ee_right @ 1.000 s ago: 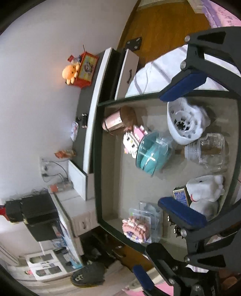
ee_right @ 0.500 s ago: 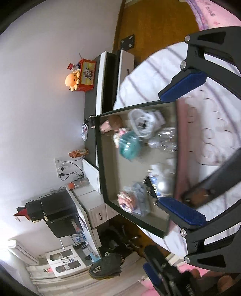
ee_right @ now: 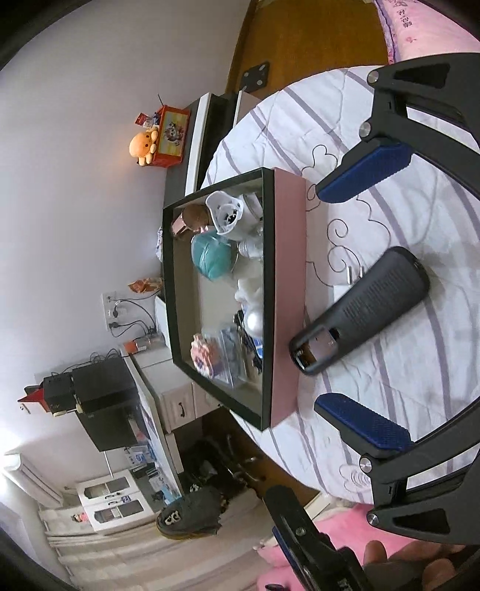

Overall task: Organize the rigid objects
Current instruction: 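Withdraw both tools from the tray back over the table, then lower the right gripper onto the black remote and grasp it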

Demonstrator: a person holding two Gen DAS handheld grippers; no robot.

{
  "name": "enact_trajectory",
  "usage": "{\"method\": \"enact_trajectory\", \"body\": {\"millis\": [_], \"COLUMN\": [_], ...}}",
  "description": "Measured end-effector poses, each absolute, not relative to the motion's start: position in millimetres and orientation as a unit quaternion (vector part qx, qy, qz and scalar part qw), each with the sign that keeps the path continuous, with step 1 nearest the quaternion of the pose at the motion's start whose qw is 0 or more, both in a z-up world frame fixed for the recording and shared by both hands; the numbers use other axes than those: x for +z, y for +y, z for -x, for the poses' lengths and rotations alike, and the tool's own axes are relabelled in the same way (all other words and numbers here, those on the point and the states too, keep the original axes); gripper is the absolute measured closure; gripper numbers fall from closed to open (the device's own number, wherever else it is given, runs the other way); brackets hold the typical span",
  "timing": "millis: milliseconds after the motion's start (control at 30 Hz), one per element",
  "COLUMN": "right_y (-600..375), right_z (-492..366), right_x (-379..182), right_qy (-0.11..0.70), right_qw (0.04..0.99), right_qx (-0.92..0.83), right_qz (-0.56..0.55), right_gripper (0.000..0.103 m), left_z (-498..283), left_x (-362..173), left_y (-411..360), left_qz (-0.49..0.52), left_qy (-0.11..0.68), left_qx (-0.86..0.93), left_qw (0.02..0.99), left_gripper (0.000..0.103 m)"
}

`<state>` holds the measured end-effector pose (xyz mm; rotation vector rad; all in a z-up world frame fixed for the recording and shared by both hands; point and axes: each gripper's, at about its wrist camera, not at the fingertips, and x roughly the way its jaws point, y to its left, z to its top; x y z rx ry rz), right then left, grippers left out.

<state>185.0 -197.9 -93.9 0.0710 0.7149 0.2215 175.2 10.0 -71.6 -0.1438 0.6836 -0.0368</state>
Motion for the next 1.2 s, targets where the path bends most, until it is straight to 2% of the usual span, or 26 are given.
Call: {"method": "enact_trajectory", "body": {"millis": [667, 1200], "right_y": [-222, -207], "right_z": [-126, -168], "right_x": [-83, -120], "right_qy": [0.337, 0.393], "right_qw": [0.938, 0.913], "right_qx": [0.069, 0.105], "right_qz": [-0.041, 0.005], "right_gripper": [0.000, 0.000], "left_z": [-123, -141], "left_x": [-71, -102], "left_y": [-2, 2], "left_qz": [0.022, 0.026], "left_qy": [0.327, 0.362], "left_qx": [-0.042, -0.044], "left_qw": [0.944, 0.931], "left_gripper": [0.000, 0.000]}}
